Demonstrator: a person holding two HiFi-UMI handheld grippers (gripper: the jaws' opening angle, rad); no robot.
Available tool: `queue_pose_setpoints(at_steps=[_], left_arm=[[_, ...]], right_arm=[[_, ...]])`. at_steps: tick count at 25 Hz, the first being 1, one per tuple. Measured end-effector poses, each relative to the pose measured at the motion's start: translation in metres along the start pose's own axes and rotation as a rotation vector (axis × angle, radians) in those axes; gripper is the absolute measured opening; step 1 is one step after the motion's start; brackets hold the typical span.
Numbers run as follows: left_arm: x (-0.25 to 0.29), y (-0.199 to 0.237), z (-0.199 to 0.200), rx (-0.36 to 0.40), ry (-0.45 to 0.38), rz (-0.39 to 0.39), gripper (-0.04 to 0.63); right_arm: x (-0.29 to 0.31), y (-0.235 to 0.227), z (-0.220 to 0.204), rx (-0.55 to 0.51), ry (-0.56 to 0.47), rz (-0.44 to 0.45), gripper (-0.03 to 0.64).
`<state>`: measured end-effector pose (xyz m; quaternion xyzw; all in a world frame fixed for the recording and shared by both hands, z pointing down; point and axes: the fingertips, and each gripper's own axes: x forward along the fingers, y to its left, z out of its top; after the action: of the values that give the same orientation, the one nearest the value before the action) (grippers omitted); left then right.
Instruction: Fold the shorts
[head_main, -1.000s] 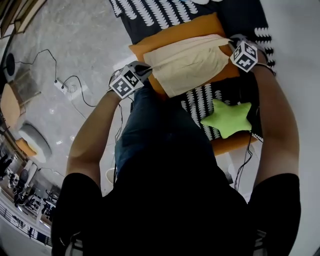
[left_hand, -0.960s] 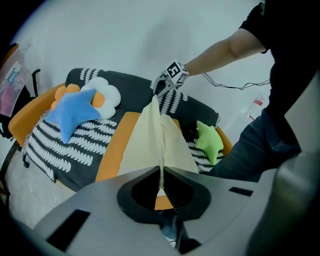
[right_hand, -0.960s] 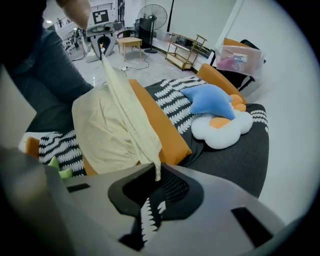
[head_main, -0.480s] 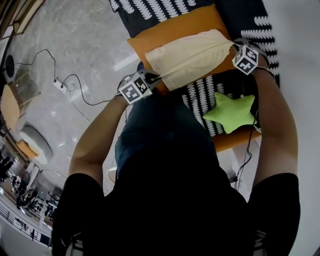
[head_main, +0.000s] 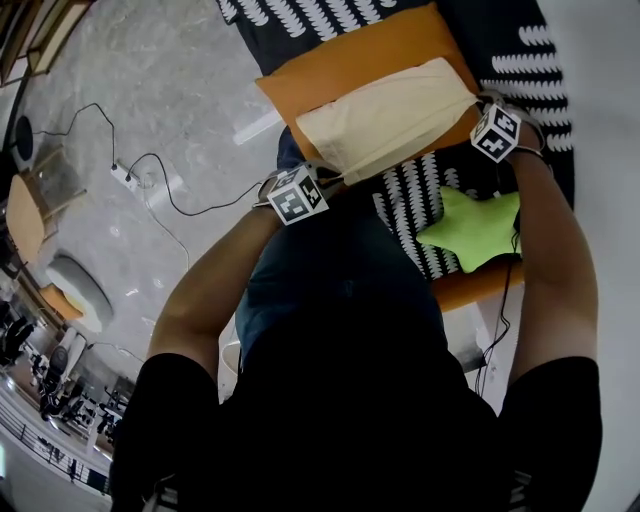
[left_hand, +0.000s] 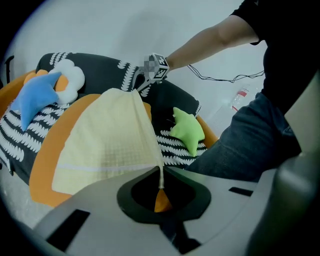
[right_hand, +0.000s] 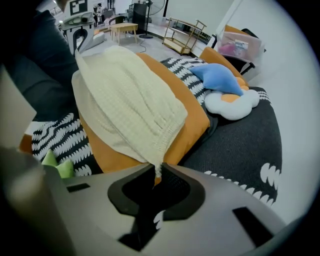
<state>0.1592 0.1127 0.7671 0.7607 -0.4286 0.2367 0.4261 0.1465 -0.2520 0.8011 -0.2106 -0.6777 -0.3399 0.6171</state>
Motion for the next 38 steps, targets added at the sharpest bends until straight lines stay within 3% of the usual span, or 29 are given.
queue_pose_setpoints(at_steps=[17,18,21,25,32,36,38], left_arm=[[0.056,-0.011,-0.022,-0.01,0.079,-0.07,0.033],[0.054,-0.011,-0.023,-0.006,0.087,-0.081,0.046],[0.051,-0.017,-0.02,-0.006,0.107,-0.126,0.17],[0.044,-0.02,-0.024,-0.026,0.123,-0.17,0.229],[0.002,-0.006,-0.015,-0.013,0.171,-0.163,0.261],[-0.016,0.008,0.003,-0.021,0.17,-0.152,0.263],[-0.026,0.019,0.016,-0.03,0.165,-0.136,0.264]], right_arm=[[0.021,0.032,-0.021,0.098,0.035,0.005,0.052],[0.023,0.034,-0.02,0.114,0.038,0.013,0.056],[0.02,0.036,-0.024,0.163,0.061,0.035,0.083],[0.015,0.044,-0.038,0.293,0.126,0.081,0.156],[-0.014,0.052,-0.05,0.519,0.078,0.1,0.164],[-0.028,0.05,-0.055,0.728,0.018,0.07,0.164],[-0.034,0.051,-0.056,0.882,-0.023,0.067,0.164]])
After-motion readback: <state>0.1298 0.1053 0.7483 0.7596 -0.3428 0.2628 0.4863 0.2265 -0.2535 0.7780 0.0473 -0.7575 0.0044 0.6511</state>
